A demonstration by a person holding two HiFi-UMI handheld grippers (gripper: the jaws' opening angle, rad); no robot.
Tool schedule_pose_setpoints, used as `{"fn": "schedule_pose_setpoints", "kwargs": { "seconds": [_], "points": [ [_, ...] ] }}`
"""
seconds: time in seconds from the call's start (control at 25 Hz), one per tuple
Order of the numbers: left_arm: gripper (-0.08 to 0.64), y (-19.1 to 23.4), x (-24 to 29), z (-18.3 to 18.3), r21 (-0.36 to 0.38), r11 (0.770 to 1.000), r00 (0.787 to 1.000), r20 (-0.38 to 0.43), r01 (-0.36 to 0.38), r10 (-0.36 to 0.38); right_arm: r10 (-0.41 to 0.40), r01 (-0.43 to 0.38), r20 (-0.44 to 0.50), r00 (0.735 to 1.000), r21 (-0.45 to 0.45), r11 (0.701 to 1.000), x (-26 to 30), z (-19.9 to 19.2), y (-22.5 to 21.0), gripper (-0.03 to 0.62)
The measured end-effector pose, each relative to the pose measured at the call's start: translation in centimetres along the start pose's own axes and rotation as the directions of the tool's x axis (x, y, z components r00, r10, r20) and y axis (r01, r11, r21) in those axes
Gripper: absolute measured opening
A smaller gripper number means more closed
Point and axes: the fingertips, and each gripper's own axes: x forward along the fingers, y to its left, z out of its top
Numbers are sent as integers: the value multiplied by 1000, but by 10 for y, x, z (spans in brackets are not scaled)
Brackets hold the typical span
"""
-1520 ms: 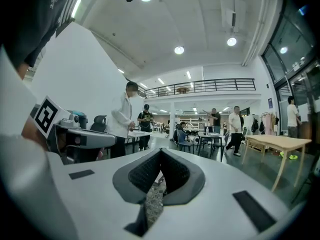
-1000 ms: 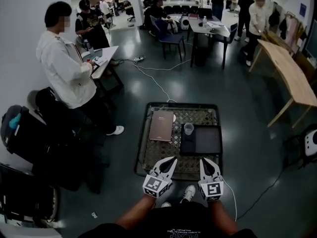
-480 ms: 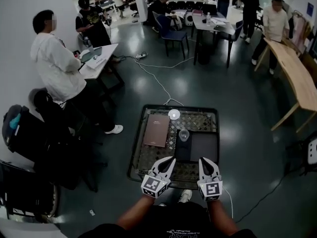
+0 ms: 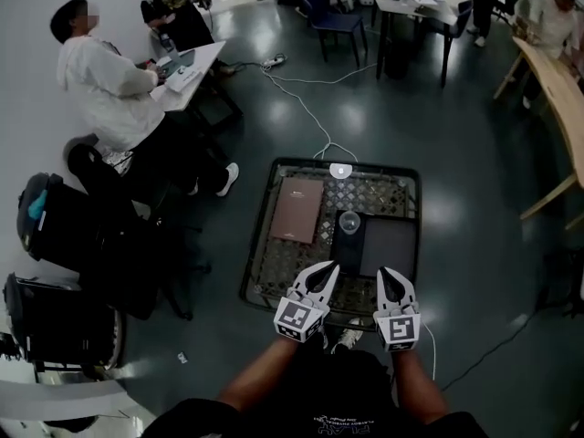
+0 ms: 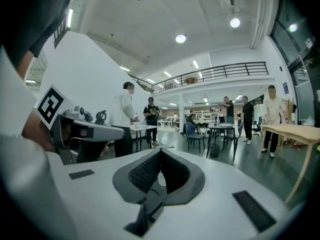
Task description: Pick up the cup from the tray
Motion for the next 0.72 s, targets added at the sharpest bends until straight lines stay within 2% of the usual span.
{"fn": "schedule_pose_setpoints", "kwargs": {
  "seconds": [0.4,0.72],
  "points": [
    [9,44,8,-27,-17,999,999,-39,-38,37,64,-67,-91,994,-27,997,61,-42,9,9],
    [9,73,15,-48,-53,997,996,-77,-51,46,103,-104,-220,970,4,995,112,-88,8,16]
  ]
}}
